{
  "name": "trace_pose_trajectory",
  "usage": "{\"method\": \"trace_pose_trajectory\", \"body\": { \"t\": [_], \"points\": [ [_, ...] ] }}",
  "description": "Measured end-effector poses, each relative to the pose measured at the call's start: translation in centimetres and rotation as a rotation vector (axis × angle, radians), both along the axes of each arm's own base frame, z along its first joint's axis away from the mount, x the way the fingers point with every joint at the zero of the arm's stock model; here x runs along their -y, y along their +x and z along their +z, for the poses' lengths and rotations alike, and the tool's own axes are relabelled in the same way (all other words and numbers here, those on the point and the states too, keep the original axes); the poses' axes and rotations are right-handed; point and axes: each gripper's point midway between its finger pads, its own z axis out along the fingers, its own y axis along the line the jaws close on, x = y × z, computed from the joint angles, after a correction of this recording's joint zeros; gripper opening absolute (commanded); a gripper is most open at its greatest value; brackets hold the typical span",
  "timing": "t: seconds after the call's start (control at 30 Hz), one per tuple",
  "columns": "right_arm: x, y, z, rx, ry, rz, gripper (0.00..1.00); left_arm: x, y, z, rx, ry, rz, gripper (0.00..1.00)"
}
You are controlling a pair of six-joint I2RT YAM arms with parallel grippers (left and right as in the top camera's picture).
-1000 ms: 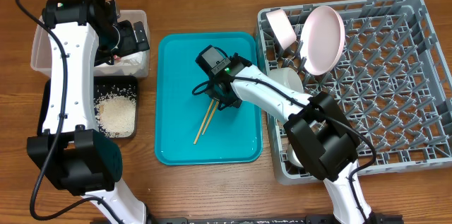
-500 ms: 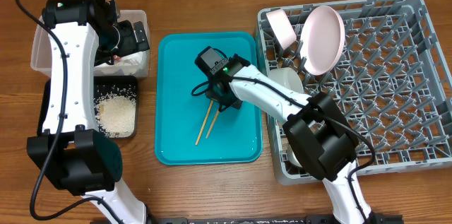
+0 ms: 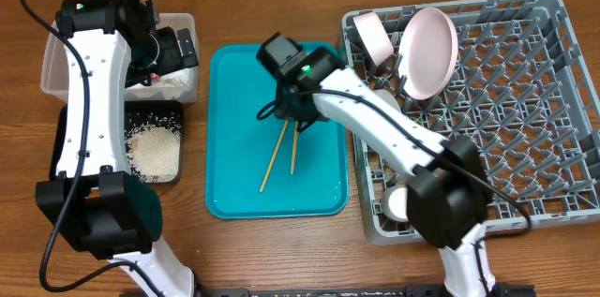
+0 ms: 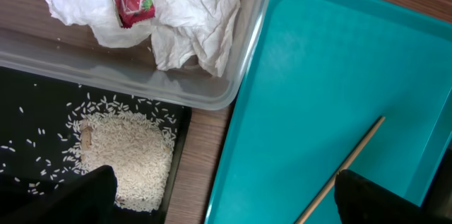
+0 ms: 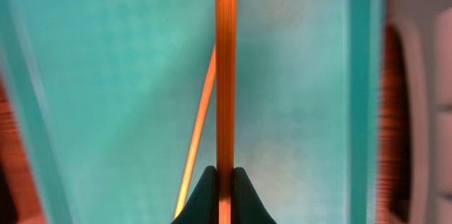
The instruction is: Sort waste into correct bins and load items into the dishwasher
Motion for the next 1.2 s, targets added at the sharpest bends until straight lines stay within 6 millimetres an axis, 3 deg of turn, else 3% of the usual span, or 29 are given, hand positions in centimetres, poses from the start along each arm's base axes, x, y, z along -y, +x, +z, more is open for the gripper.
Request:
{"method": "trace_pose_trajectory", "body": {
  "t": [0.13,0.23,0.4,0.53,0.67,0.9,1.07,1.2],
  "points": [
    [1.4,0.0,4.5,0.09,0.001,0.039,0.04,0.0,0.0,0.0,0.0,0.0,0.0,1.0],
    [3.5,-0.7,7.9,0.155,-0.04,0.044,0.04,0.0,0.0,0.0,0.0,0.0,0.0,1.0],
    [10.0,-2.8,14.4,0.291,-0.215,0.007,0.04,0.0,0.0,0.0,0.0,0.0,0.0,1.0],
    [14.4,-3.6,17.6,0.364,-0.381,0.032,0.04,0.0,0.0,0.0,0.0,0.0,0.0,1.0],
    [18.1,-2.7,18.1,0.349,-0.512,0.047,0.04,0.0,0.0,0.0,0.0,0.0,0.0,1.0],
    [26.9,-0.8,17.3,0.219,-0.575,-0.021,0.04,0.0,0.0,0.0,0.0,0.0,0.0,1.0],
    [31.1,-0.9,15.9,0.116,-0.48,0.006,0.04,0.0,0.0,0.0,0.0,0.0,0.0,1.0],
    [32.3,-1.3,14.1,0.053,-0.383,0.059,0.04,0.0,0.0,0.0,0.0,0.0,0.0,1.0]
  ]
}}
